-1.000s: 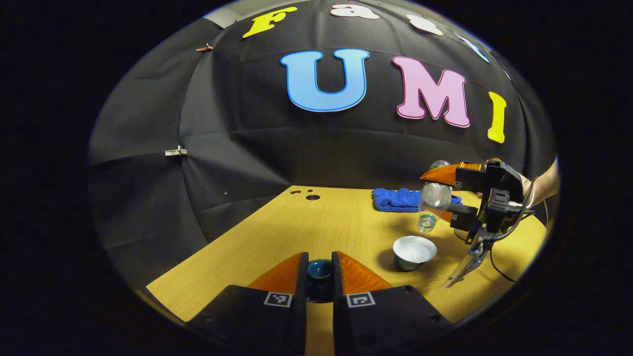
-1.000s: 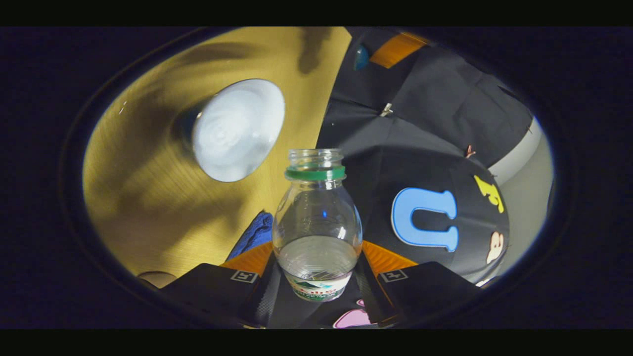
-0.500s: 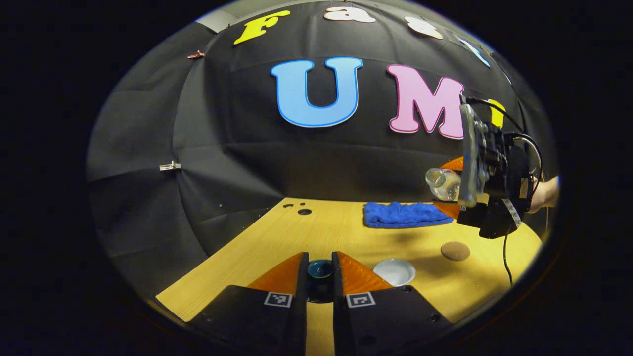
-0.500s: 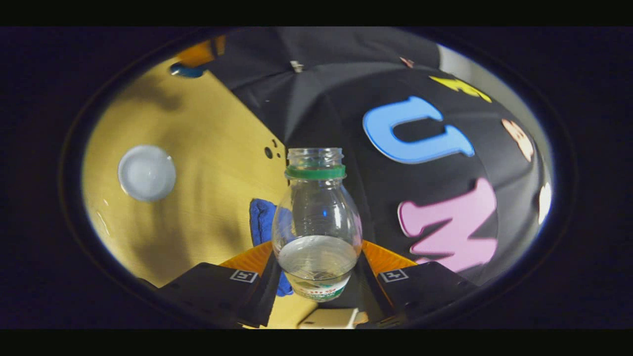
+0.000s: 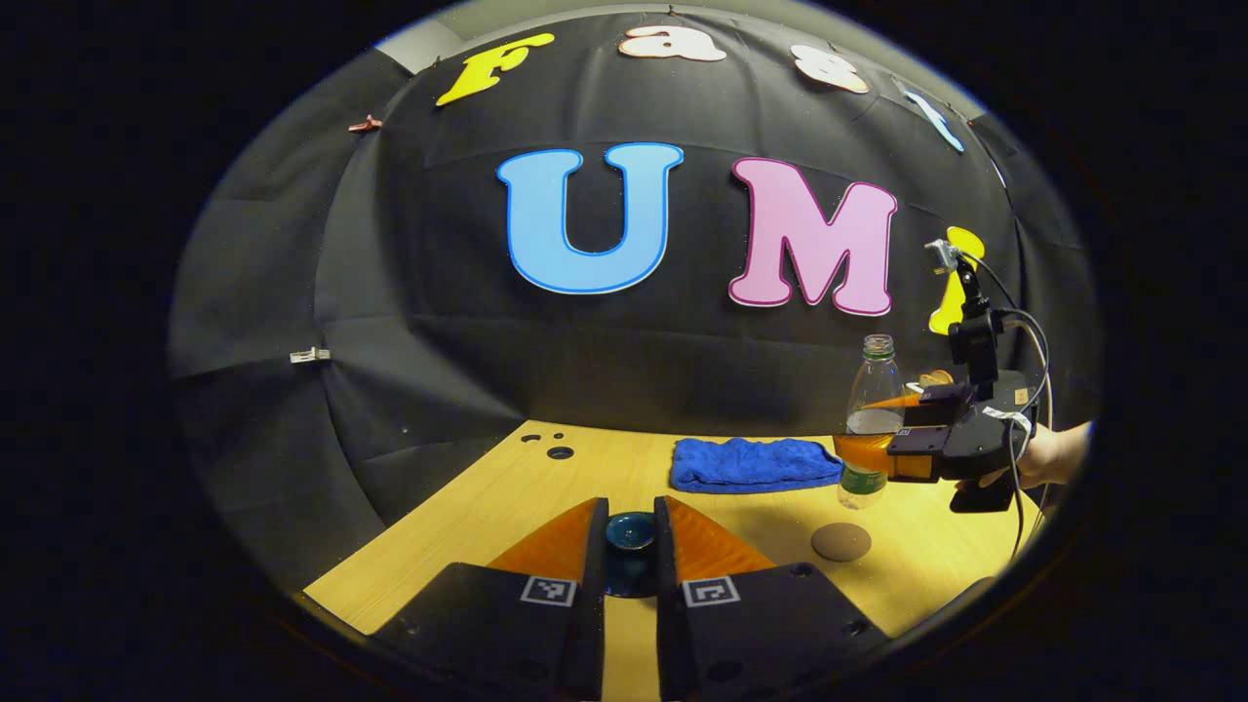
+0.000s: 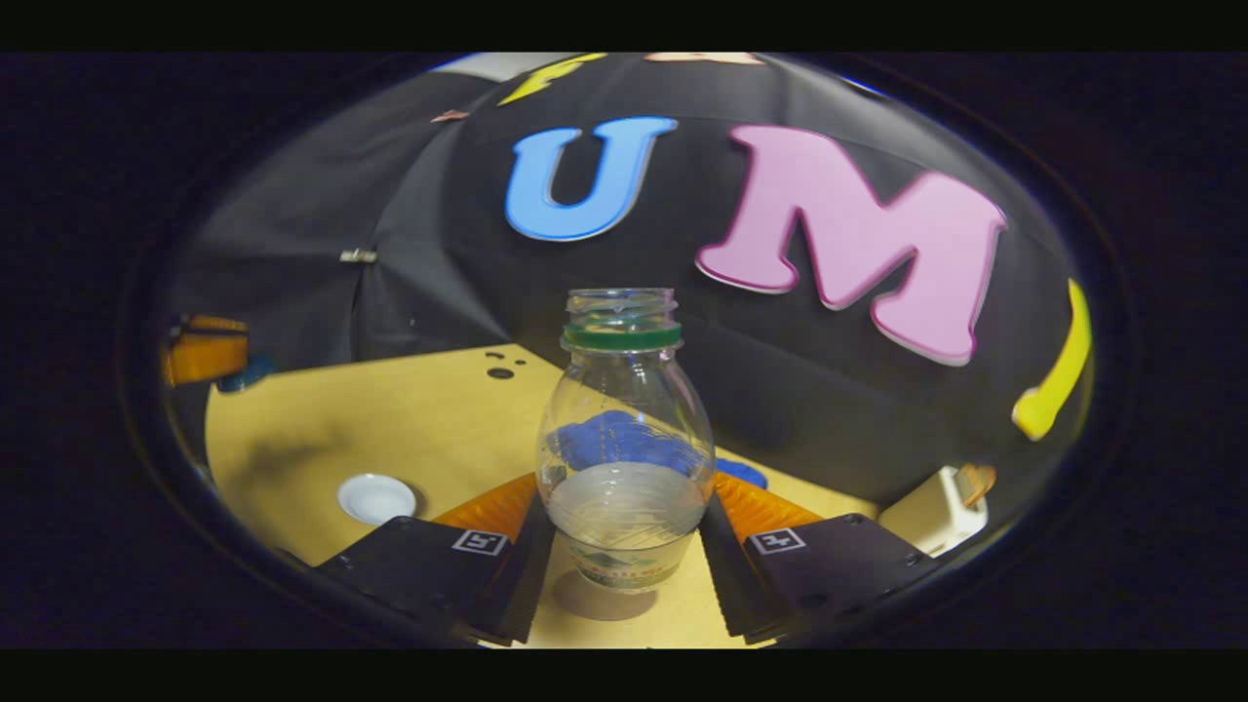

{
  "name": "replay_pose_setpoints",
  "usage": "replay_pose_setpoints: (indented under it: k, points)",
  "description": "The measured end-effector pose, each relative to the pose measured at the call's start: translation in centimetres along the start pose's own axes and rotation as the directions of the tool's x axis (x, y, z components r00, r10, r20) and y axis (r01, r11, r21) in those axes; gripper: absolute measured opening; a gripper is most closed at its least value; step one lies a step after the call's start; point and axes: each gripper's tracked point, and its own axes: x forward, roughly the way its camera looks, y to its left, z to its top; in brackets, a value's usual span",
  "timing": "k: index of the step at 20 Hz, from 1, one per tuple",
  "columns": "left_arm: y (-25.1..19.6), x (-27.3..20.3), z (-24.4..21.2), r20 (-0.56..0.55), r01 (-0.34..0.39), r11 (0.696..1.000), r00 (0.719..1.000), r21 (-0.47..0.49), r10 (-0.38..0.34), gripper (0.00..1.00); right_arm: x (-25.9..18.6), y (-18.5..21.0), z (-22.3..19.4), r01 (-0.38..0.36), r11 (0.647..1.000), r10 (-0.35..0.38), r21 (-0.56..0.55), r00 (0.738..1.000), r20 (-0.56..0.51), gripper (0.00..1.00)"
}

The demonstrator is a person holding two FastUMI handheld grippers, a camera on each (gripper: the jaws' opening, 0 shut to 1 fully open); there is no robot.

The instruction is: Open the teacup lid with one hand, grasp the water bottle and pour water into the teacup with the other hand; after pouring, place the water bottle on the coaster and then close the teacup lid.

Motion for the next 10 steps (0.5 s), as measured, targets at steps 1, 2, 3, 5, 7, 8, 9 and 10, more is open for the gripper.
replay_pose_setpoints:
  k: [1,2,3,5,7,8,9,10]
  points:
    - [-0.3,0.2,-0.2,-0.006,0.002,1.000,1.000,-0.004,-0.002,0.29,0.5,-0.2,-0.8,0.003,0.999,-0.004,0.049,1.000,0.005,0.74]
    - [-0.5,0.4,-0.4,-0.012,0.005,1.000,1.000,-0.014,-0.005,0.25,1.0,-0.3,-1.6,0.006,0.996,-0.006,0.091,1.000,0.006,0.74]
    - [-0.7,0.6,-0.6,-0.019,0.007,1.000,1.000,-0.027,-0.007,0.25,1.6,-0.2,-2.7,0.002,0.991,-0.003,0.130,1.000,0.005,0.74]
    - [-0.7,1.1,-1.1,-0.029,0.004,0.999,1.000,-0.048,-0.005,0.25,2.7,-0.6,-4.3,0.011,0.980,-0.014,0.201,1.000,0.010,0.74]
    - [-0.5,1.6,-1.8,-0.034,-0.005,0.998,0.999,-0.055,0.004,0.25,3.2,-1.1,-5.9,0.023,0.970,-0.027,0.242,1.000,0.014,0.74]
    - [-0.4,1.8,-2.2,-0.037,-0.009,0.999,0.999,-0.052,0.007,0.25,3.1,-1.7,-6.5,0.037,0.967,-0.042,0.250,0.999,0.015,0.74]
    - [-0.5,2.0,-2.6,-0.041,-0.012,0.999,0.999,-0.046,0.010,0.26,2.7,-2.2,-7.1,0.041,0.966,-0.045,0.256,0.999,0.011,0.75]
    - [-0.6,2.2,-2.9,-0.047,-0.013,0.999,0.999,-0.039,0.011,0.25,2.7,-2.4,-7.6,0.045,0.965,-0.049,0.260,0.999,0.007,0.75]
